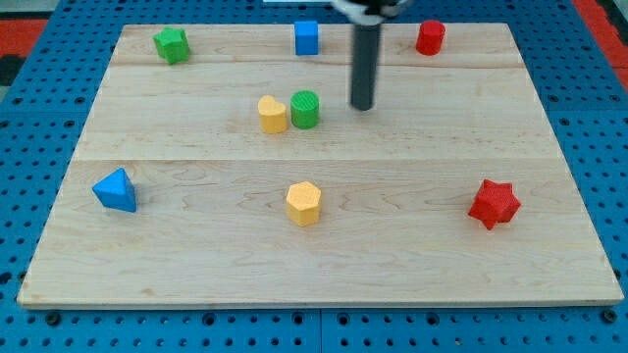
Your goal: Push the red circle towards the green circle
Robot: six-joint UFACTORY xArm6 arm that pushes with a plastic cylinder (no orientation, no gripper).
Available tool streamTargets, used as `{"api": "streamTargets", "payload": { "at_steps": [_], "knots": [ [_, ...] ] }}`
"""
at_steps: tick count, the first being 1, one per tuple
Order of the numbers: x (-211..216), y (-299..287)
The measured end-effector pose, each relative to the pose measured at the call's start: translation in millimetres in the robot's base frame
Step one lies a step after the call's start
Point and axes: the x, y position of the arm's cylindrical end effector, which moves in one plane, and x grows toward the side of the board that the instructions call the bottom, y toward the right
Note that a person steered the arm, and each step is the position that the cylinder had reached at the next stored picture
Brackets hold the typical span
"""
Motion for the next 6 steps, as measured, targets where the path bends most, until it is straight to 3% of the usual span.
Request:
{"api": "streamTargets", "payload": {
  "at_steps": [2, 3, 4, 5, 6],
  "knots": [
    [-94.6, 183.4],
    [-143.1, 186.1],
    [-139.0, 138.8],
    [-105.1, 83.4],
    [-118.3, 70.7]
  ]
}}
